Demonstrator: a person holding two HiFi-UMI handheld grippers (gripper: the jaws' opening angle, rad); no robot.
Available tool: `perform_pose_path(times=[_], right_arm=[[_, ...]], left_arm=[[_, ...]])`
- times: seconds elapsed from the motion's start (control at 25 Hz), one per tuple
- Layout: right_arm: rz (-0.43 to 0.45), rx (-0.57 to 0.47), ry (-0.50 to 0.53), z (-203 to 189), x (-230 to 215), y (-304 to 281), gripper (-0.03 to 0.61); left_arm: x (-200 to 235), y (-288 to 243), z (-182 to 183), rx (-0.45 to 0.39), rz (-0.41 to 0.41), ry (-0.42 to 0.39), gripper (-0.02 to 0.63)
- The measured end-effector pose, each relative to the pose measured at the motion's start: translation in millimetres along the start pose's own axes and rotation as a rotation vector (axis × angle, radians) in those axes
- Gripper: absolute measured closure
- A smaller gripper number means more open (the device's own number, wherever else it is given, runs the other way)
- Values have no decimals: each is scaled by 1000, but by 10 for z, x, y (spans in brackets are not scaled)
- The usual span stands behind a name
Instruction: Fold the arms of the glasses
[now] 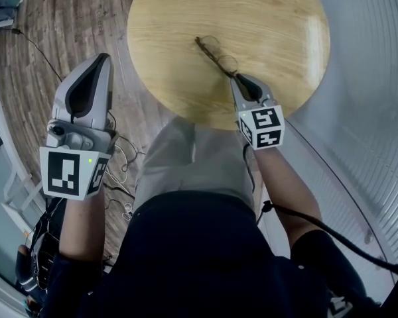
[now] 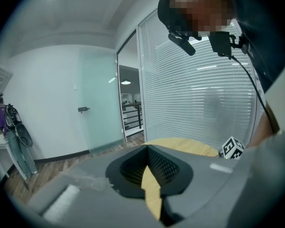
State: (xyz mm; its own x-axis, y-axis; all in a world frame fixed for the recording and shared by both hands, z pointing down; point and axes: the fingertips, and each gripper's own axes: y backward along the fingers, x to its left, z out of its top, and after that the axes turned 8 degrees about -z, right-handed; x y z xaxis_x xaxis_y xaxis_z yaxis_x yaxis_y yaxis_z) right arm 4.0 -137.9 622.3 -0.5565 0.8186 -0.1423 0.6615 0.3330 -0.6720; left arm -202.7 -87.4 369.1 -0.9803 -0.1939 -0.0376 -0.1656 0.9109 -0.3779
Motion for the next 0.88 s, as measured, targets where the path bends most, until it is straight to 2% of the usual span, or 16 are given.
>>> perform_pose_path(times=[0.2,0.36,0.88], right_arm=[[-1,44,13,48,-35,-42,522],[-9,74,24,111,-22,-151,472],[-41,-4,72,104,77,473,471]], left_arm=[[83,27,123,-8,11,3,611],[272,56,198,-26,20,-1,611],[-177,316,591,-136,-2,-70,611]])
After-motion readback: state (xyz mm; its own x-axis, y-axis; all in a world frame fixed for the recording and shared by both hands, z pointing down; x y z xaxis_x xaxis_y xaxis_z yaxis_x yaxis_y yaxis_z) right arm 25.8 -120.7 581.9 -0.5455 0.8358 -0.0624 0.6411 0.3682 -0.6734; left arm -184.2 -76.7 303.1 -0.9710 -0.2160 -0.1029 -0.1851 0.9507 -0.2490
